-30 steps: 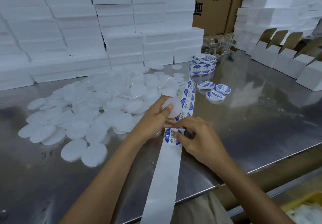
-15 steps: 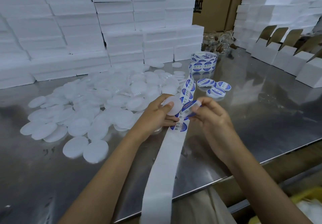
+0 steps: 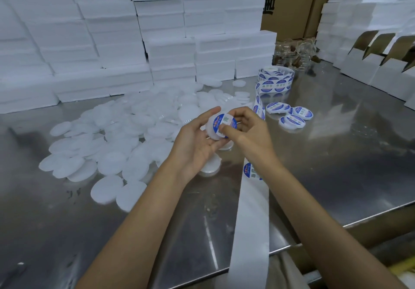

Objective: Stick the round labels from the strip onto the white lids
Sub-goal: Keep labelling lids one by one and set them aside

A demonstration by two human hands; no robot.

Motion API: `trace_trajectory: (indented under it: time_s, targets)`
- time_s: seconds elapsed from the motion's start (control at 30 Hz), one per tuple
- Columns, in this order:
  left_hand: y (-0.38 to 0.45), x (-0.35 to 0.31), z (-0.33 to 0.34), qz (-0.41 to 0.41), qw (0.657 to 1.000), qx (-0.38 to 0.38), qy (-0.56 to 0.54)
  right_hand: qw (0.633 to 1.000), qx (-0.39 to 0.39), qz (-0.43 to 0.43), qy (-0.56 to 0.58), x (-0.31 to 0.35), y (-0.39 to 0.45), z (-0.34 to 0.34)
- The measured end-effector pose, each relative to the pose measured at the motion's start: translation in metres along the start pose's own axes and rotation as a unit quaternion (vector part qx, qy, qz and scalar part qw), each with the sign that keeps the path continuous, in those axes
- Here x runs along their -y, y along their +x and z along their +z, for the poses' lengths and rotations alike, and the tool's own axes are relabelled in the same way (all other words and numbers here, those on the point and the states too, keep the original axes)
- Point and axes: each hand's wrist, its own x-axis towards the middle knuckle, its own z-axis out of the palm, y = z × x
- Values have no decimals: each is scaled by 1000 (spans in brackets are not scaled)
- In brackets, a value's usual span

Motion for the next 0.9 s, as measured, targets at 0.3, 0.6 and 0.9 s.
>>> trace_trajectory:
  time_s: [0.3, 0.6, 0.9]
  targets:
    - [0, 2, 4, 3, 1000, -4, 31, 1000, 1, -17, 1, -13, 3, 5]
    - [-5, 3, 6, 7, 999, 10, 41, 997, -20, -44, -53, -19, 1, 7]
    - [-7, 4, 11, -16, 999, 15, -47, 974, -75, -68, -205, -24, -3, 4]
